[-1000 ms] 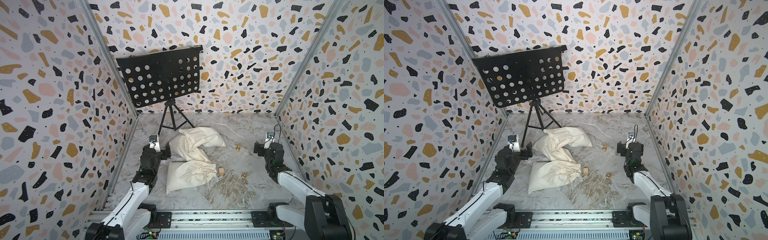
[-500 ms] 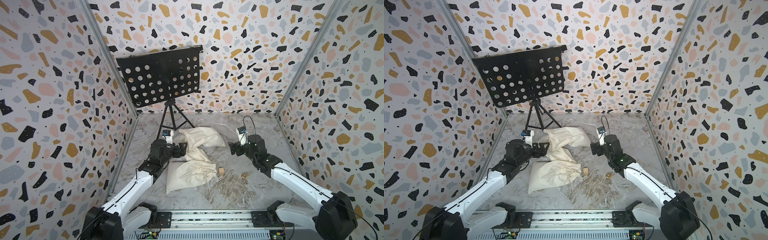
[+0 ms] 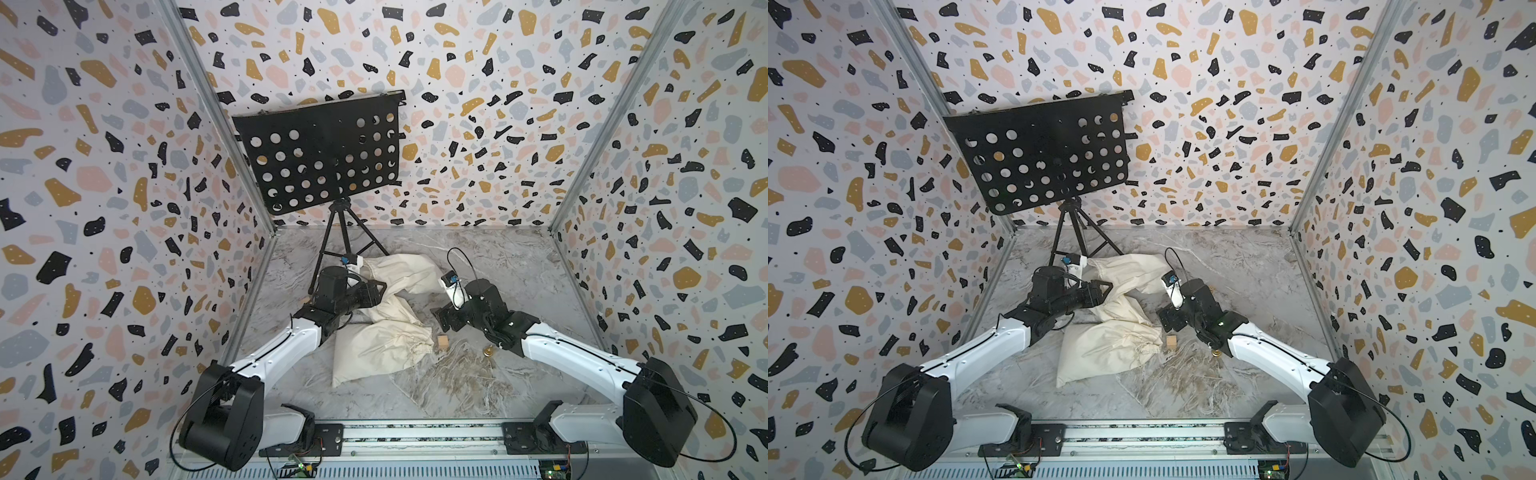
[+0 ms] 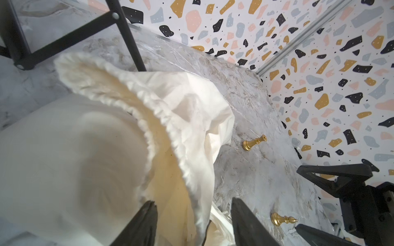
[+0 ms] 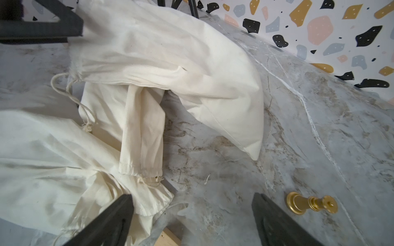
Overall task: Close the soil bag
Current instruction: Pick up the soil bag from the center of the board.
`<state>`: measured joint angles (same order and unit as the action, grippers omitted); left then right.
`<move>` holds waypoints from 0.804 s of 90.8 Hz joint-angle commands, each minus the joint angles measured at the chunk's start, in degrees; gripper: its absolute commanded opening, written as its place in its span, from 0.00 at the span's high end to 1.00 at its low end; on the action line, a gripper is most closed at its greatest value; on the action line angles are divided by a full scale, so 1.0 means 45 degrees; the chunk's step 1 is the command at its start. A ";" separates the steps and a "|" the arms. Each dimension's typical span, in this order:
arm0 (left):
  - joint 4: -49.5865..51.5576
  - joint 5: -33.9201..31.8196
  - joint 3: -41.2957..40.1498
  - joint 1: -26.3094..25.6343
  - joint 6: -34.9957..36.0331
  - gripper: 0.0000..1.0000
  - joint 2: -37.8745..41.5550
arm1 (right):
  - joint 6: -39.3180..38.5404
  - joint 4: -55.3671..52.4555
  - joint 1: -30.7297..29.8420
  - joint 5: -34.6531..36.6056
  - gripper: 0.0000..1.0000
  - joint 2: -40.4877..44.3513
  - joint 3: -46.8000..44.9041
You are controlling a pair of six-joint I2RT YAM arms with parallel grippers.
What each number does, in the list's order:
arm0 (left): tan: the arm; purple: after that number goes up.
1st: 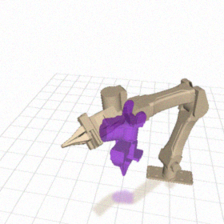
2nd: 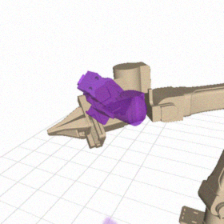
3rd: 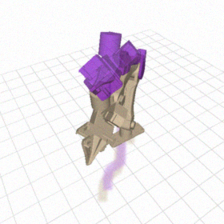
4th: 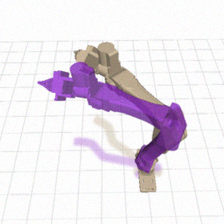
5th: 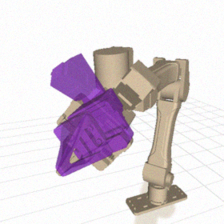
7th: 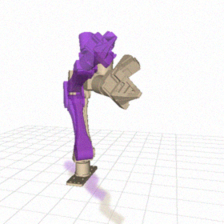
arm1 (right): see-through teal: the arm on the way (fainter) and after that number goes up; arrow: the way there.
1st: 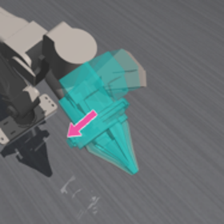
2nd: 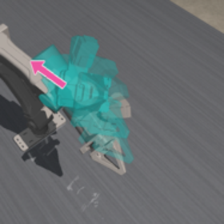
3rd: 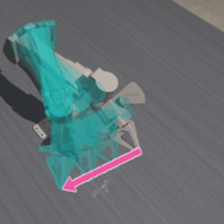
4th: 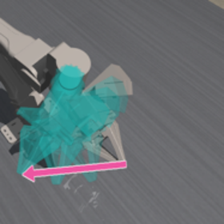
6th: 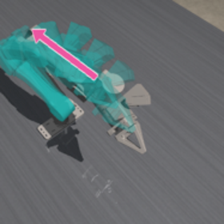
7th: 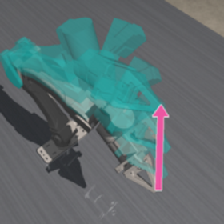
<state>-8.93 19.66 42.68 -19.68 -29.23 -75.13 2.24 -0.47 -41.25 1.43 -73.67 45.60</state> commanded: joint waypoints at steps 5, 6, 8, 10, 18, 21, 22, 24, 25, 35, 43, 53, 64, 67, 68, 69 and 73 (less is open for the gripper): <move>-0.0576 0.0624 0.0908 -0.0297 -0.0229 0.65 -0.0461 | -0.0405 0.0104 -0.0338 -0.0674 0.07 -0.0056 0.0515; -0.0644 0.0657 0.0937 -0.0345 -0.0275 0.69 -0.0476 | -0.0422 0.0134 -0.0370 -0.0711 0.08 -0.0085 0.0513; -0.0758 0.0667 0.0968 -0.0404 -0.0362 0.75 -0.0526 | -0.0435 0.0180 -0.0419 -0.0768 0.08 -0.0116 0.0521; -0.0884 0.0660 0.1005 -0.0502 -0.0453 0.81 -0.0593 | -0.0458 0.0211 -0.0451 -0.0836 0.08 -0.0173 0.0537; -0.1367 0.0625 0.1107 -0.0853 -0.0804 1.00 -0.0768 | -0.0503 0.0319 -0.0640 -0.1184 0.10 -0.0271 0.0597; -0.1545 0.0642 0.1147 -0.0945 -0.0940 1.00 -0.0846 | -0.0498 0.0415 -0.0696 -0.1335 0.11 -0.0311 0.0589; -0.1626 0.0656 0.1154 -0.0981 -0.1011 1.00 -0.0874 | -0.0498 0.0435 -0.0715 -0.1412 0.11 -0.0320 0.0589; -0.1775 0.0662 0.1174 -0.1037 -0.1123 1.00 -0.0899 | -0.0459 0.0544 -0.0744 -0.1510 0.12 -0.0326 0.0564; -0.1849 0.0666 0.1177 -0.1056 -0.1219 1.00 -0.0920 | -0.0430 0.0597 -0.0749 -0.1549 0.12 -0.0327 0.0547; -0.2782 0.0763 0.1202 -0.1334 -0.1864 1.00 -0.1122 | -0.0074 0.1434 -0.0916 -0.2002 0.16 -0.0362 0.0307; -0.3362 0.0920 0.1417 -0.1643 -0.2415 1.00 -0.1338 | 0.0405 0.2565 -0.0985 -0.2478 0.18 -0.0456 -0.0017; -0.3844 0.0778 0.1760 -0.2105 -0.2742 1.00 -0.1660 | 0.0943 0.3649 -0.1007 -0.2943 0.21 -0.0718 -0.0271; -0.4057 0.0505 0.2160 -0.2472 -0.2971 1.00 -0.2014 | 0.1447 0.4675 -0.1008 -0.3130 0.19 -0.1089 -0.0521; -0.4140 0.0437 0.2226 -0.2539 -0.3017 1.00 -0.2088 | 0.1523 0.4875 -0.1013 -0.3179 0.18 -0.1246 -0.0544; -0.4154 0.0417 0.2250 -0.2559 -0.3046 1.00 -0.2110 | 0.1567 0.4931 -0.1010 -0.3184 0.18 -0.1295 -0.0554; -0.4181 0.0407 0.2272 -0.2579 -0.3070 1.00 -0.2131 | 0.1580 0.5008 -0.1009 -0.3187 0.18 -0.1349 -0.0559; -0.4241 0.0397 0.2396 -0.2662 -0.3109 1.00 -0.2195 | 0.1675 0.5314 -0.1008 -0.3143 0.18 -0.1559 -0.0591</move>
<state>-23.22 21.85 50.87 -30.63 -41.63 -84.31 6.87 17.47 -45.52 -11.35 -79.26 43.40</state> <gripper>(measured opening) 0.043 0.821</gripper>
